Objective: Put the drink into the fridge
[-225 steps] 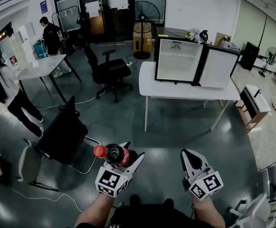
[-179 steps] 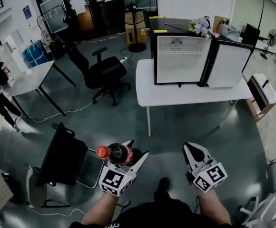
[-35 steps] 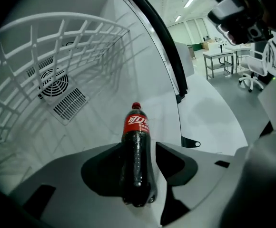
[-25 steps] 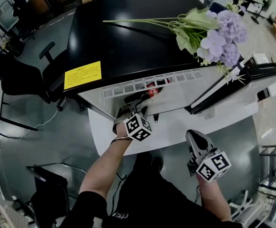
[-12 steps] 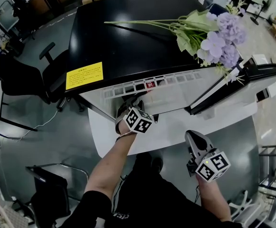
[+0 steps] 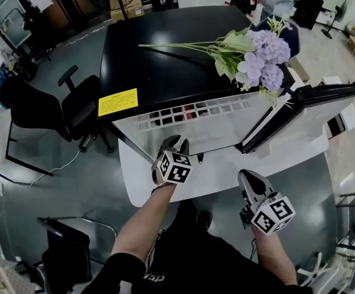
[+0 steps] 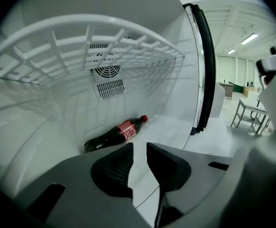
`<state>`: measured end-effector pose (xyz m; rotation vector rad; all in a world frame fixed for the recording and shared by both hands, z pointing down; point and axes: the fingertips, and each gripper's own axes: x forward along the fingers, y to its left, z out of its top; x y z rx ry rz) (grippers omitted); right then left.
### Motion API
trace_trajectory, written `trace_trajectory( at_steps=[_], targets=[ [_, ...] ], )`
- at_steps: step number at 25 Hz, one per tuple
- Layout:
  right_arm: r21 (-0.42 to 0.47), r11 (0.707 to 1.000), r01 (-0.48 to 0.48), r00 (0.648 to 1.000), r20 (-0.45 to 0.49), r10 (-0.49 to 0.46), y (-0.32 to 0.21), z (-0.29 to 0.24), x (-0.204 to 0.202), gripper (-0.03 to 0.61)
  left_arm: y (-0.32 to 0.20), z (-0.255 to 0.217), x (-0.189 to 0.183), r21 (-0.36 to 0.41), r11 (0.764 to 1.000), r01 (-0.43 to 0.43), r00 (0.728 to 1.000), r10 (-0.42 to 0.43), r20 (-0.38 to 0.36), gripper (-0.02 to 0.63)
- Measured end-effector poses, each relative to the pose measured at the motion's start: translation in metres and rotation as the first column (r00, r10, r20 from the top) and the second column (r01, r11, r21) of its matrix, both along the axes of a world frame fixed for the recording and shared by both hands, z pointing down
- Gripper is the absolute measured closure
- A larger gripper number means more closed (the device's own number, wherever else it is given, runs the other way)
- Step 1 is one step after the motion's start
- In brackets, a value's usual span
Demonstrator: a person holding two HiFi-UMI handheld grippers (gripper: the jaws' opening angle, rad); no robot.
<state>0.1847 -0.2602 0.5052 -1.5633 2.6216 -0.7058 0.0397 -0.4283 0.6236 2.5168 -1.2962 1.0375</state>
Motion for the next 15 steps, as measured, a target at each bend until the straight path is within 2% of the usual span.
trace_trajectory(
  at_steps=[9,15],
  targets=[
    [0.06,0.997,0.054,0.998,0.026,-0.055,0.026,-0.029,-0.011,0.565,0.072,-0.05,-0.009,-0.008,1.0,-0.001,0.992,0.0,-0.124,0.52],
    [0.11,0.99,0.087,0.996,0.026,-0.091,0.039,-0.051,-0.014,0.565,0.108,-0.085,-0.023,-0.001,1.0,0.027,0.982,-0.027,-0.187,0.523]
  ],
)
